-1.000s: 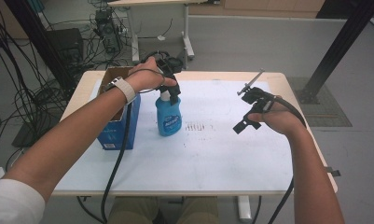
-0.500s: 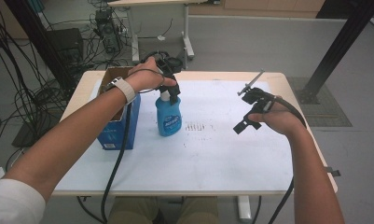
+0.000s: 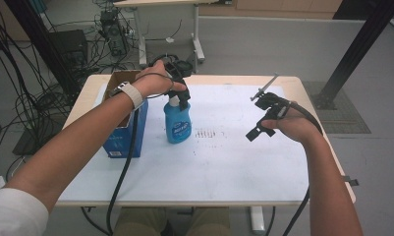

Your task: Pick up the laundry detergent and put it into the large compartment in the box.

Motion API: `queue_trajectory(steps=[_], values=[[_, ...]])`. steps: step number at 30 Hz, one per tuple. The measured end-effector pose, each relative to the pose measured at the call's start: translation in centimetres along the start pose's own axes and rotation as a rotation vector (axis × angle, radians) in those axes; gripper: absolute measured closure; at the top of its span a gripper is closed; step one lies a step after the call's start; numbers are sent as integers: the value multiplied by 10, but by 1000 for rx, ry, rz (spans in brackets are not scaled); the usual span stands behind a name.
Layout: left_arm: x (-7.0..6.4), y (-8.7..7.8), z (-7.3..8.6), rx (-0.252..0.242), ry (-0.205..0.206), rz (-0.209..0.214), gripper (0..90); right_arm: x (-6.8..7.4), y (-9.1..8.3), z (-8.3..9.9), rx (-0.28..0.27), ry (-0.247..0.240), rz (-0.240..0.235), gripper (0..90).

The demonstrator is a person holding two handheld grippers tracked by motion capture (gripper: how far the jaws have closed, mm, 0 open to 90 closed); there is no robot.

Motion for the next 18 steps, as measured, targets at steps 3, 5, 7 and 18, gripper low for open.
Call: queue_trajectory(steps=[3,5,7,18], values=[[0,1,0,1,-1,-1,85,0,0,0,-1,2,0,85],[1,2,0,1,-2,2,86,-1,1,1,0,3,-1,85],[1,3,0,0,-3,4,87,-1,1,1,-1,3,-1,85],[4,14,-1,2,-5,14,92,-3,4,3,2,6,-8,84]])
Point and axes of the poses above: each handheld gripper's, and its own axes: y roughly forward along the jaws, z roughly out of its underside, x roughly to its left, the point moved 5 cm from there along y, roughly forward along the jaws, and after that the axes turned 2 degrees about y, right-handed, at the moved point
